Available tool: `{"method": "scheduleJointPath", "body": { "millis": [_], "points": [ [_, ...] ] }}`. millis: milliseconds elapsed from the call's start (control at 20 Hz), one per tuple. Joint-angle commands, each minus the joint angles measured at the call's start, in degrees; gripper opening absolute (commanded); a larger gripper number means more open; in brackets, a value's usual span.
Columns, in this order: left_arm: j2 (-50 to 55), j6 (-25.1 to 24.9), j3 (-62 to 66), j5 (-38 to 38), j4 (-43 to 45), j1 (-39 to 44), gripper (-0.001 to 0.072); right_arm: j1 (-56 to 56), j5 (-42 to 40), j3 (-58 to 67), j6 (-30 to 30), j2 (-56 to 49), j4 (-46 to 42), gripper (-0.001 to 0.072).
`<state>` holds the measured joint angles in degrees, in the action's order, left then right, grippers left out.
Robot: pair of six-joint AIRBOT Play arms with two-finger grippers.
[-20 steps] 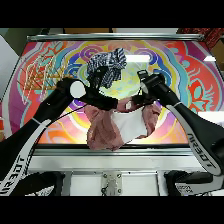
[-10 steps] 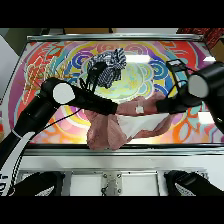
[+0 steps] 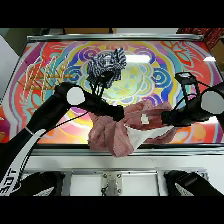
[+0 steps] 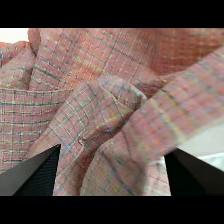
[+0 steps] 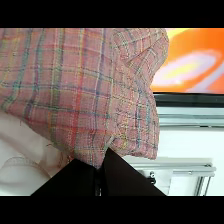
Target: Fold the clothes and pants, and hang the long-sleeved shirts on hangers.
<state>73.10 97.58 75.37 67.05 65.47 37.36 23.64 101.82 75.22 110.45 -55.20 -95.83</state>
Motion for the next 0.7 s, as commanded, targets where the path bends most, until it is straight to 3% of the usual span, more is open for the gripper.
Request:
{"method": "scheduleJointPath", "body": {
  "millis": [0,350,650],
  "points": [
    [-1.6,-0.8,2.8,2.1,-0.9,-1.8,0.0701,0.0,-0.5,-0.1,0.0,-0.3,0.5,0.0019],
    [-8.2,-4.4,3.6,1.5,0.0,-17.8,0.07,0.0,-0.4,-0.1,0.0,-0.4,0.5,0.0019],
    [-2.0,-3.9,0.6,-5.5,28.3,-28.7,0.0692,0.0,-0.4,-0.1,0.0,-0.5,0.5,0.0019]
  ]
}}
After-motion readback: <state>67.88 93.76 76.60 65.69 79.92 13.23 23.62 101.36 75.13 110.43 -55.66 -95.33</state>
